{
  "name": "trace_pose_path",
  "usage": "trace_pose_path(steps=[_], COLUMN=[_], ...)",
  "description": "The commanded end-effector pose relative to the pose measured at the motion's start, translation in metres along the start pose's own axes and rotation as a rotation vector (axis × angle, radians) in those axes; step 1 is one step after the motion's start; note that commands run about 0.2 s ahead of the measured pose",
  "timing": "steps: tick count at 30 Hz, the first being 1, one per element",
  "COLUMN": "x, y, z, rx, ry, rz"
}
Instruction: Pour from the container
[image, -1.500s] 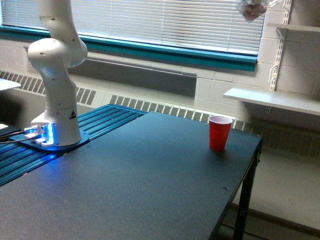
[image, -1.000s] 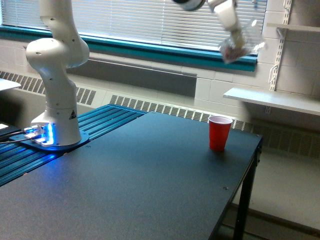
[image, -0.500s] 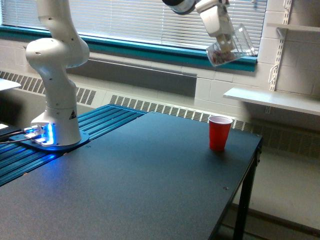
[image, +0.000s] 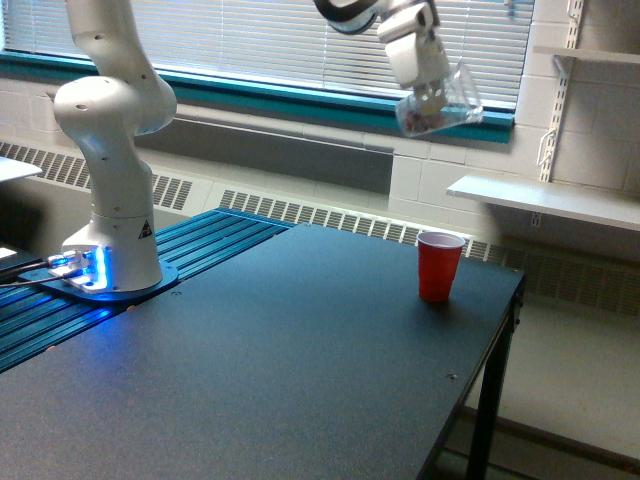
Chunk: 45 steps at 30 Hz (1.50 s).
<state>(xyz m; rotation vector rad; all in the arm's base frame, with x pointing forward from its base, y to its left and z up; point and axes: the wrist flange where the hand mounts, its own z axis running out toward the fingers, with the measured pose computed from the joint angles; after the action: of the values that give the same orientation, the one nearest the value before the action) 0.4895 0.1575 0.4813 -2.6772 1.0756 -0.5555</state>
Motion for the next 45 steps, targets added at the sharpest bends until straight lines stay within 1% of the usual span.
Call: trace_pose_path(steps=[1, 8, 12, 14, 19, 24, 32, 37, 41, 45], x=[-0.03, -0.061, -0.081, -0.09, -0.105, -0.114, -0.126, -0.13, -0.136, -0.143], y=[0.002, 0.003, 0.002, 0.001, 0.0, 0.002, 0.003, 0.005, 0.004, 0.005], z=[0.013, 0.035, 0.049, 0.054, 0.07, 0.084, 0.101, 0.109, 0.113, 0.12], rx=[-0.021, -0.022, -0.041, -0.047, -0.067, -0.077, -0.09, -0.098, -0.108, -0.128], ry=[-0.049, -0.134, -0.177, -0.186, -0.22, -0.251, -0.292, -0.317, -0.331, -0.352], rz=[0.088, 0.187, 0.221, 0.224, 0.268, 0.254, 0.24, 0.262, 0.261, 0.256])
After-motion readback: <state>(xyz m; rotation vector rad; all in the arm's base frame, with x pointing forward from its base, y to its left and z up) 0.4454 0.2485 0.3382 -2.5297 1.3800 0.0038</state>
